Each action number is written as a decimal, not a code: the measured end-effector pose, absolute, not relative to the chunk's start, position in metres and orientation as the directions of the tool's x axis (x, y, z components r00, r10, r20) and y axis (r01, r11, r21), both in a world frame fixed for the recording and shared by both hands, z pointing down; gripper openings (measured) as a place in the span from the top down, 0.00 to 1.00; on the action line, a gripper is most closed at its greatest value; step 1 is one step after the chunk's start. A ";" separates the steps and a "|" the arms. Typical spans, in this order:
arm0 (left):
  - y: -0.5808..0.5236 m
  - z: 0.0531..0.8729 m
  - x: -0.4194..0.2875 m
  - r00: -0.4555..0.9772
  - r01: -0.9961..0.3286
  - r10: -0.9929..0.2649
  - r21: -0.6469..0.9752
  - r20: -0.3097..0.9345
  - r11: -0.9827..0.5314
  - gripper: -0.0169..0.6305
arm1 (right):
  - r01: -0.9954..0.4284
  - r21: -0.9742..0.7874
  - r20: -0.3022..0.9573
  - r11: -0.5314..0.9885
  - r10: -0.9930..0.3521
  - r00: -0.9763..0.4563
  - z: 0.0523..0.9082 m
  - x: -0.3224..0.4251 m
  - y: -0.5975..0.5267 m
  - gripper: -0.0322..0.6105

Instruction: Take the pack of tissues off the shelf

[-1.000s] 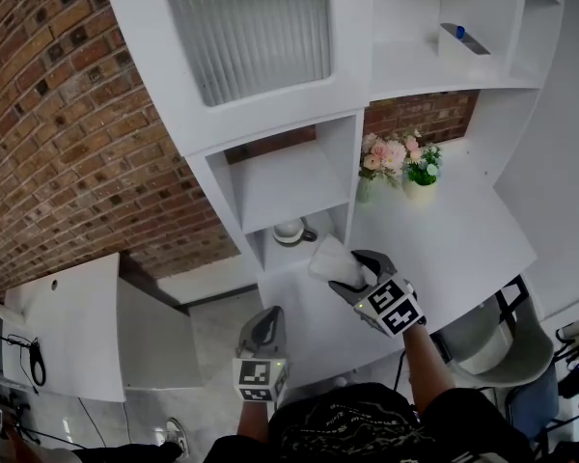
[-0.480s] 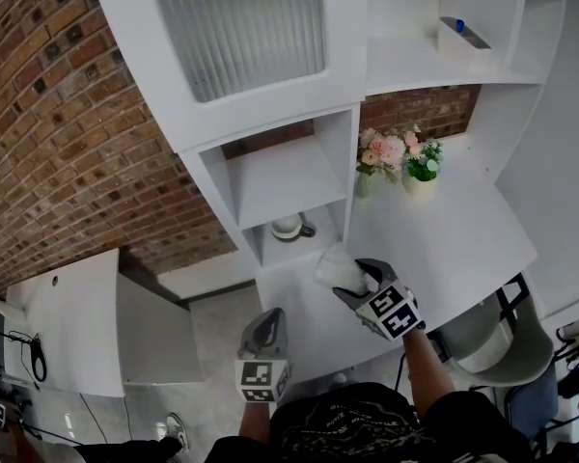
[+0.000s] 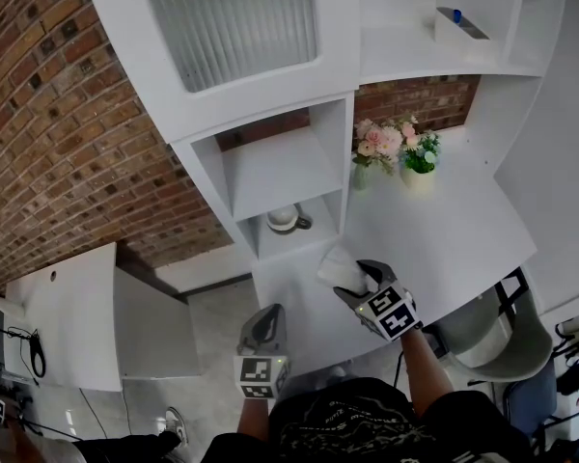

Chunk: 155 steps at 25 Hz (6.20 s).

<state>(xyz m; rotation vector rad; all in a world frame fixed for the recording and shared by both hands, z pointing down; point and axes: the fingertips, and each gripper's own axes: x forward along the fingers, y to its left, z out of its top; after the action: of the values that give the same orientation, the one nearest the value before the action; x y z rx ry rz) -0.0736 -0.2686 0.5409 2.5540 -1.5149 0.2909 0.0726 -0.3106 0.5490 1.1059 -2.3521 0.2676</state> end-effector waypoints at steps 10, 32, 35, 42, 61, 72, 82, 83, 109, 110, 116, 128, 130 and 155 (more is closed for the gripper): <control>-0.263 0.543 -0.074 0.448 -0.889 -0.858 0.019 0.250 -0.458 0.96 | -0.768 0.032 0.570 0.640 -0.643 -0.512 0.577 0.079 -0.298 0.49; -0.266 0.546 -0.063 0.439 -0.893 -0.860 0.017 0.258 -0.451 0.96 | -0.796 -0.026 0.640 0.604 -0.602 -0.478 0.637 0.095 -0.282 0.49; -0.267 0.548 -0.061 0.439 -0.893 -0.861 0.017 0.257 -0.450 0.96 | -0.805 -0.030 0.646 0.593 -0.603 -0.468 0.644 0.099 -0.283 0.49; -0.267 0.549 -0.061 0.436 -0.894 -0.860 0.020 0.267 -0.447 0.96 | -0.803 -0.013 0.679 0.596 -0.584 -0.444 0.663 0.101 -0.283 0.49; -0.270 0.553 -0.056 0.455 -0.884 -0.845 0.026 0.279 -0.467 0.96 | -0.826 -0.010 0.726 0.564 -0.563 -0.394 0.689 0.106 -0.279 0.35; -0.266 0.548 -0.053 0.462 -0.883 -0.847 0.043 0.262 -0.468 0.96 | -0.852 -0.126 0.592 0.507 -0.651 -0.475 0.647 0.109 -0.282 0.18; -0.259 0.552 -0.063 0.441 -0.895 -0.859 0.049 0.260 -0.444 0.96 | -0.849 -0.014 0.512 0.529 -0.725 -0.460 0.581 0.123 -0.282 0.16; -0.258 0.551 -0.064 0.440 -0.895 -0.860 0.048 0.259 -0.443 0.96 | -0.850 -0.008 0.502 0.527 -0.733 -0.459 0.575 0.125 -0.281 0.16; -0.250 0.531 -0.059 0.449 -0.892 -0.873 0.046 0.191 -0.449 0.96 | -0.890 0.135 0.255 0.435 -0.883 -0.393 0.488 0.138 -0.265 0.63; -0.250 0.532 -0.059 0.448 -0.893 -0.872 0.046 0.195 -0.449 0.96 | -0.895 0.135 0.254 0.426 -0.888 -0.385 0.488 0.139 -0.265 0.66; -0.251 0.531 -0.059 0.448 -0.893 -0.874 0.042 0.187 -0.449 0.96 | -0.929 0.107 0.232 0.354 -0.918 -0.323 0.489 0.153 -0.269 0.94; -0.253 0.530 -0.062 0.446 -0.894 -0.875 0.040 0.190 -0.447 0.96 | -0.914 0.157 0.278 0.373 -0.905 -0.322 0.504 0.153 -0.270 0.94; -0.254 0.529 -0.061 0.448 -0.893 -0.874 0.039 0.186 -0.449 0.96 | -0.910 0.167 0.285 0.380 -0.902 -0.324 0.507 0.153 -0.270 0.94; -0.260 0.531 -0.055 0.452 -0.889 -0.869 0.020 0.199 -0.458 0.96 | -0.830 0.316 0.359 0.460 -0.868 -0.344 0.528 0.143 -0.264 0.94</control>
<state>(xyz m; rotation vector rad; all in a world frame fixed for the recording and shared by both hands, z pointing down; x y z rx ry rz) -0.0547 -0.2602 0.5309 2.5722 -1.5648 0.2435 0.1427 -0.2639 0.5283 1.4162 -2.2369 -0.1054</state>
